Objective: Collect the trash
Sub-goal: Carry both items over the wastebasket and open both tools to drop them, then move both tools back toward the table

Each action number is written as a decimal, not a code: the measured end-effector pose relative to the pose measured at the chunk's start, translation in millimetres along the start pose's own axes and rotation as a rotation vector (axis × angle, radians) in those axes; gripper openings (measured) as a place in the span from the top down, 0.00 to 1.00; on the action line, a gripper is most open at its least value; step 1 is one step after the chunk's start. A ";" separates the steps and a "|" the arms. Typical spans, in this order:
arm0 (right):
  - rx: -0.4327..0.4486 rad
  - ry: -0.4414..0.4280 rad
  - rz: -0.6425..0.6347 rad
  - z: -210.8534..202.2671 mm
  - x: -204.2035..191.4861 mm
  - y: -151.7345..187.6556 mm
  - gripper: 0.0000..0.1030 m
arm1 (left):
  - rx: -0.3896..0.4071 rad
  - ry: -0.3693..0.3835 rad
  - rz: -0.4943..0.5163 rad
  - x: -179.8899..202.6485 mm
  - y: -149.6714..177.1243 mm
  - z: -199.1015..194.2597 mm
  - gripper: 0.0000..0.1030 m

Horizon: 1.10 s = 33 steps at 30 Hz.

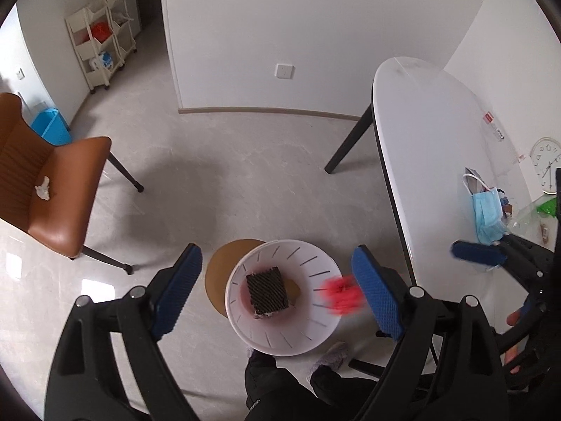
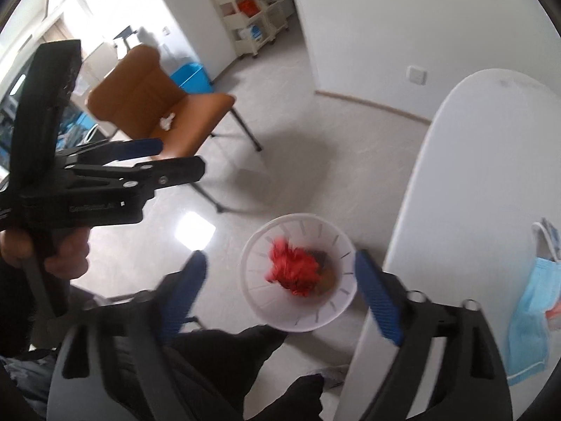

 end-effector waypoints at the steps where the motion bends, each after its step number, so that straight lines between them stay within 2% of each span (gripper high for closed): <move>1: 0.021 0.010 0.015 -8.0 4.4 -0.7 0.09 | 0.008 -0.007 0.005 3.7 -1.3 -3.2 0.19; 4: 0.104 0.044 0.087 -41.6 25.2 -0.9 0.02 | 0.018 -0.006 0.026 18.8 -5.2 -11.8 0.19; 7: 0.175 0.121 0.160 -80.0 50.8 6.2 0.03 | 0.030 -0.001 0.057 38.7 -8.8 -20.2 0.16; 10: 0.233 0.228 0.233 -122.6 81.6 24.4 0.03 | 0.037 0.009 0.089 61.7 -13.2 -26.7 0.15; 15: 0.277 0.353 0.363 -168.7 126.1 65.1 0.02 | 0.057 0.029 0.158 101.7 -13.9 -32.9 0.12; 23: 0.293 0.457 0.518 -197.7 164.4 130.2 0.02 | 0.061 0.059 0.272 157.4 -3.7 -32.5 0.08; 33: 0.285 0.509 0.607 -211.4 180.3 177.2 0.02 | 0.030 0.117 0.363 211.4 13.2 -24.7 0.08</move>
Point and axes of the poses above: each gripper's, at about its wrist camera, not at the fingertips, and z roughly the way its jaws point, x to its right, y to its underside, the point moved 5 cm from there along z, roughly the way its jaws point, and after that the axes turned 10 degrees about -z, right-handed, at the moved point
